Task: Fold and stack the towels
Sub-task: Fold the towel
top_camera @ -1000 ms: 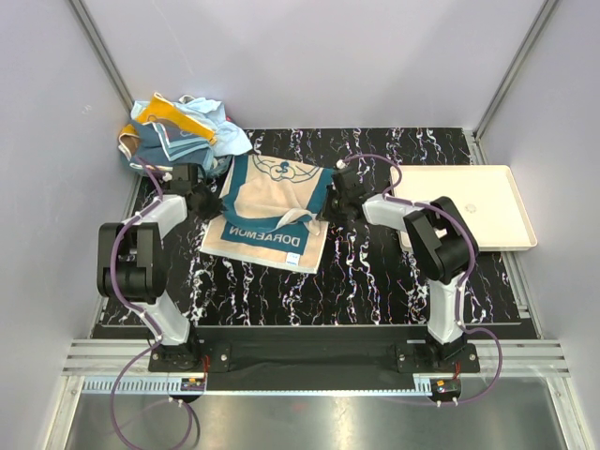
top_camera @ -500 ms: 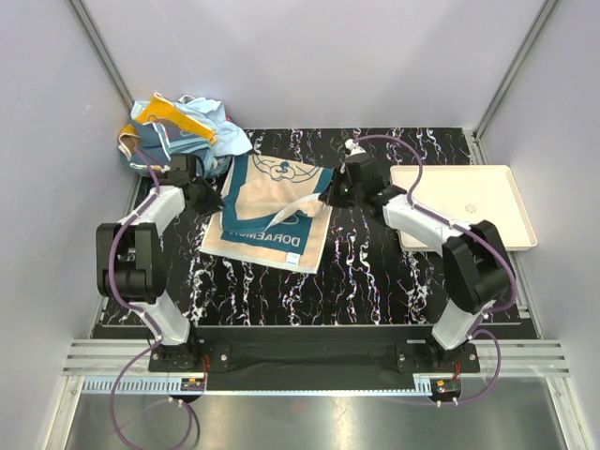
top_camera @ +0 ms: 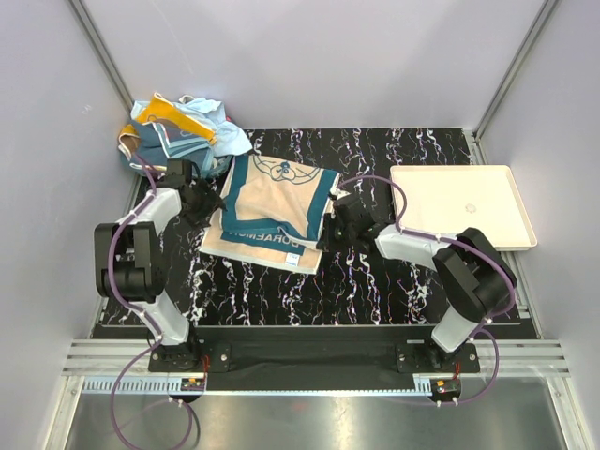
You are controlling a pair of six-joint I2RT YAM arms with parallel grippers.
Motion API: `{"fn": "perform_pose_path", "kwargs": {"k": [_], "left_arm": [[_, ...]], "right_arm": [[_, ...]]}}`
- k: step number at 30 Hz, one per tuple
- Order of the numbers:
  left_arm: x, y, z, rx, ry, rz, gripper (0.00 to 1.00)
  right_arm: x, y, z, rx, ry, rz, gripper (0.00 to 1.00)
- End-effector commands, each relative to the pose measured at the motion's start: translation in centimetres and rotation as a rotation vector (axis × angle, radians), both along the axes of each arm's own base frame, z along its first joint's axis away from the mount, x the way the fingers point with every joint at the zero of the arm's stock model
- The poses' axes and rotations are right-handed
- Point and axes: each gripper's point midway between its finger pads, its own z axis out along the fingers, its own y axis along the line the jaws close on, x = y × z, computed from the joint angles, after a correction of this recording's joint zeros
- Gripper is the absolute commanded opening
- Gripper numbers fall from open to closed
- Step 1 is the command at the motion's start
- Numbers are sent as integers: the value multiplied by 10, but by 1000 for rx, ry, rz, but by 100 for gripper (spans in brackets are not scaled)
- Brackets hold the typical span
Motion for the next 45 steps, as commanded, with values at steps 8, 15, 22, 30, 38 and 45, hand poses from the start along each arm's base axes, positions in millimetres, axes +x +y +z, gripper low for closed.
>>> {"fn": "perform_pose_path", "kwargs": {"k": [8,15,22,30,38,45], "left_arm": [[-6,-13,10,-68,-125,-51,60],[-6,-19,23,-91,-201,-73,64],[-15,-20,16,-94,-191,-68,61],[-12,-21,0,-107,-163,-67,54],[-10,-19,-2,-96,-164,-65,54],[-6,-20,-1,-101,-166,-62,55]], "right_arm": [[17,-14,39,48,-137,-139,25],[13,-16,54,101,-155,-160,33],[11,0,43,146,-62,-155,39],[13,8,35,203,26,-231,49],[13,15,25,289,108,-314,52],[10,17,17,367,179,-393,53]]}}
